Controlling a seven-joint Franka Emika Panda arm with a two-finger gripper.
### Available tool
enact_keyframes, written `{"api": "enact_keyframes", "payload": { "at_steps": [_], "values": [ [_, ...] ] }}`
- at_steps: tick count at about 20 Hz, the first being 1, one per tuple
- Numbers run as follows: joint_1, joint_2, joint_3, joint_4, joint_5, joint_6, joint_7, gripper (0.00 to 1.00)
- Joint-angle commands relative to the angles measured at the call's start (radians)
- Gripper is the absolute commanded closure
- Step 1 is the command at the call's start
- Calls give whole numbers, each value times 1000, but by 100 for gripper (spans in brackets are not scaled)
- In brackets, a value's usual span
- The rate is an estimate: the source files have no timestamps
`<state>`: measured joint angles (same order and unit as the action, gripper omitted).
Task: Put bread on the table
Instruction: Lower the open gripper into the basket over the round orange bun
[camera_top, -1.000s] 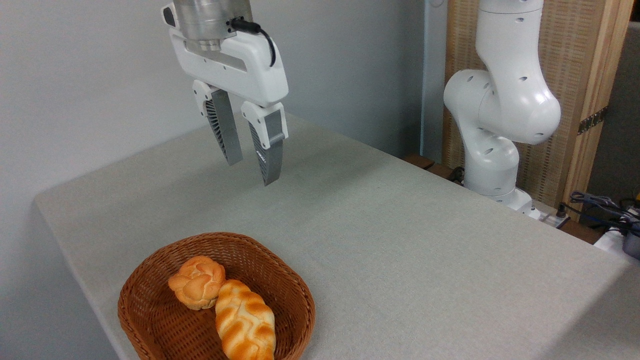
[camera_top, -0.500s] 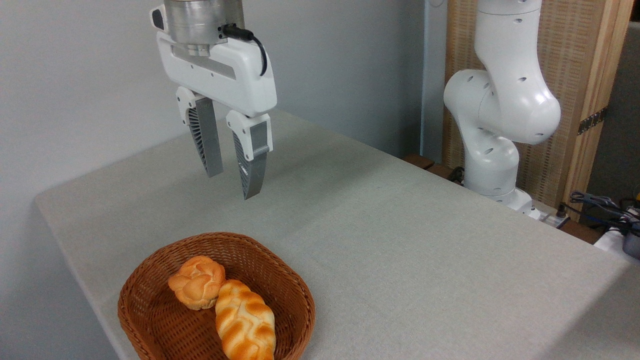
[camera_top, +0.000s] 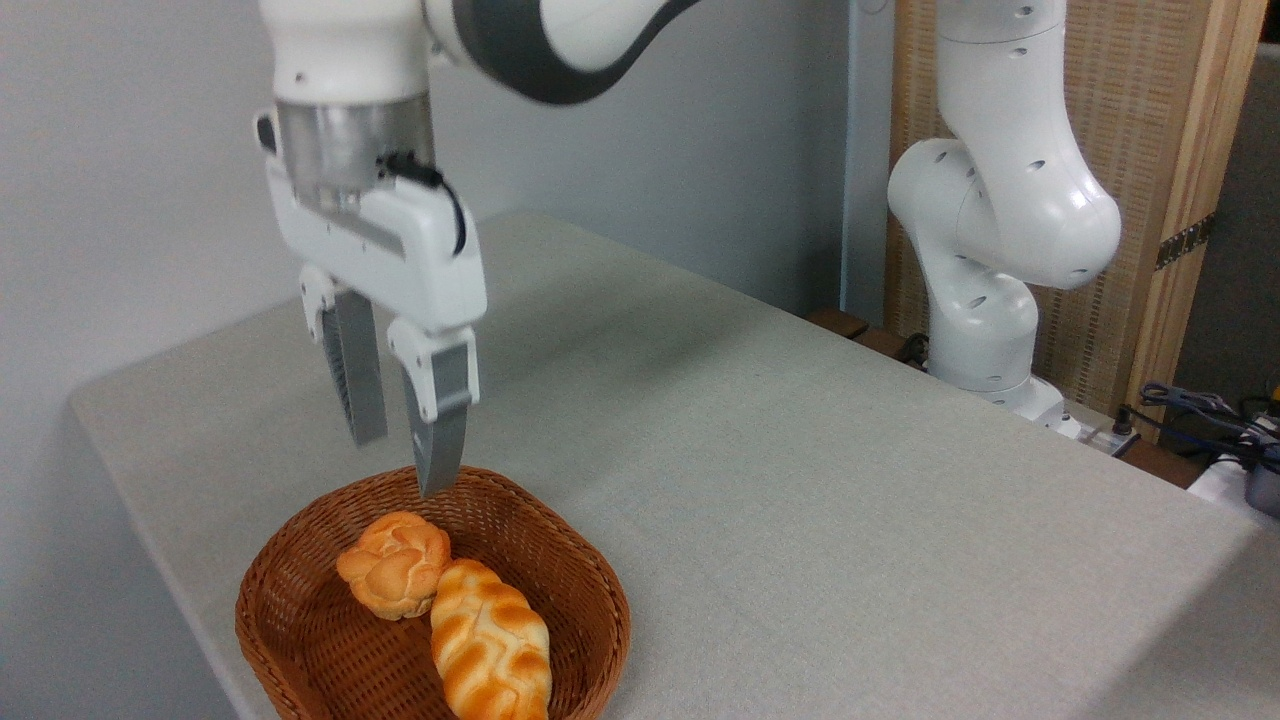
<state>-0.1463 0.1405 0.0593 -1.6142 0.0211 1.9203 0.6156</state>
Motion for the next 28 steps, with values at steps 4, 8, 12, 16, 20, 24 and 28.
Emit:
{"api": "enact_keyframes", "payload": {
  "at_steps": [4,8,12,16,20,24,28],
  "values": [
    [-9,56,-19,2,39,9,-85,0],
    [-9,119,-71,3,43,20,-256,0],
    [-9,137,-96,2,60,22,-264,0],
    [-21,154,-96,2,98,74,-264,0],
    [-32,179,-98,0,149,106,-275,0],
    [-47,200,-98,-1,154,111,-301,0],
    [-47,202,-98,-4,152,118,-306,44]
  ]
}}
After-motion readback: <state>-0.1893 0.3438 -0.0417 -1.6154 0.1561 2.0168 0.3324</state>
